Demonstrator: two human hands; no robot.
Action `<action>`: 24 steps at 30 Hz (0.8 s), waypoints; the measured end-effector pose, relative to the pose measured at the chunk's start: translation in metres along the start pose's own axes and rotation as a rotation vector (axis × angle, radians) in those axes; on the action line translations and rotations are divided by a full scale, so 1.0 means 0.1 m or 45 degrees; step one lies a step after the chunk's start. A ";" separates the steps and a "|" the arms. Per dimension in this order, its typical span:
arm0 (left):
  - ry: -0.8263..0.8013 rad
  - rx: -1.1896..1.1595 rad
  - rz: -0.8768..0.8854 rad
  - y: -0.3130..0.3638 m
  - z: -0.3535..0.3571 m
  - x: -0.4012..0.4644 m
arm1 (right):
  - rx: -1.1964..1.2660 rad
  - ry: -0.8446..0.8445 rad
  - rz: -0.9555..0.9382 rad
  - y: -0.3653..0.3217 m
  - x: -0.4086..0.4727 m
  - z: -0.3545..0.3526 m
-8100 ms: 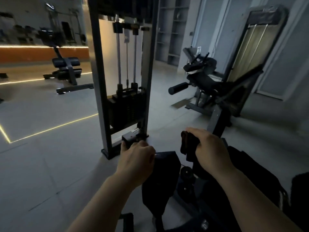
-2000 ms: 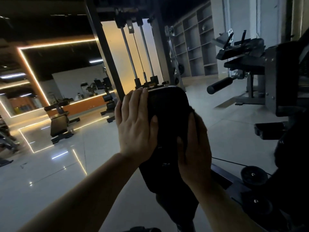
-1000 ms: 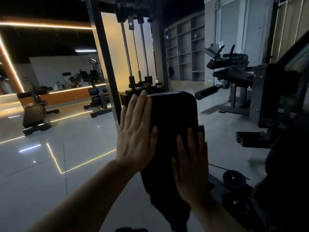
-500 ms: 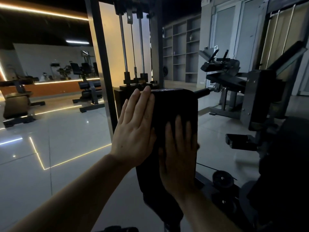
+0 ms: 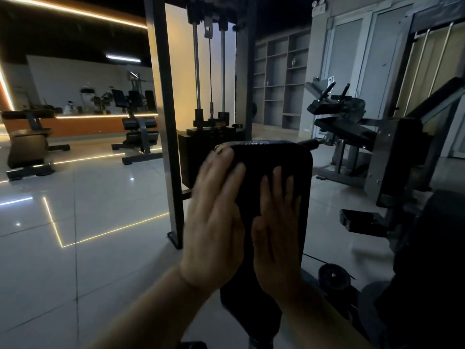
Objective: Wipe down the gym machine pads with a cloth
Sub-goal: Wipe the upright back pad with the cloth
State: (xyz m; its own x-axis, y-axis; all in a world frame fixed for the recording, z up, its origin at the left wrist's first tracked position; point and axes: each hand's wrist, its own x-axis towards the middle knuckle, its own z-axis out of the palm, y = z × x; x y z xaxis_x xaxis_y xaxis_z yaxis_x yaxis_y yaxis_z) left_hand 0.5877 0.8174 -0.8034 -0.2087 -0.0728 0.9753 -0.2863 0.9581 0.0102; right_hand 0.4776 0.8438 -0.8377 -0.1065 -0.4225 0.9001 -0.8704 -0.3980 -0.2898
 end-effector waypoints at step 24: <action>-0.107 0.762 -0.217 0.03 0.48 0.42 | 0.310 0.028 0.021 0.34 0.61 -0.50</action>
State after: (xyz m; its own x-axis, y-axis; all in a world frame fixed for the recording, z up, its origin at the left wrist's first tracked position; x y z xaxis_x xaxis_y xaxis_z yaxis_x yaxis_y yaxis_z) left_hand 0.5332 0.8037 -0.7728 -0.1796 -0.2554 0.9500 -0.7909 0.6118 0.0149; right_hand 0.4175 0.8449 -0.7768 -0.1326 -0.4137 0.9007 -0.7274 -0.5767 -0.3720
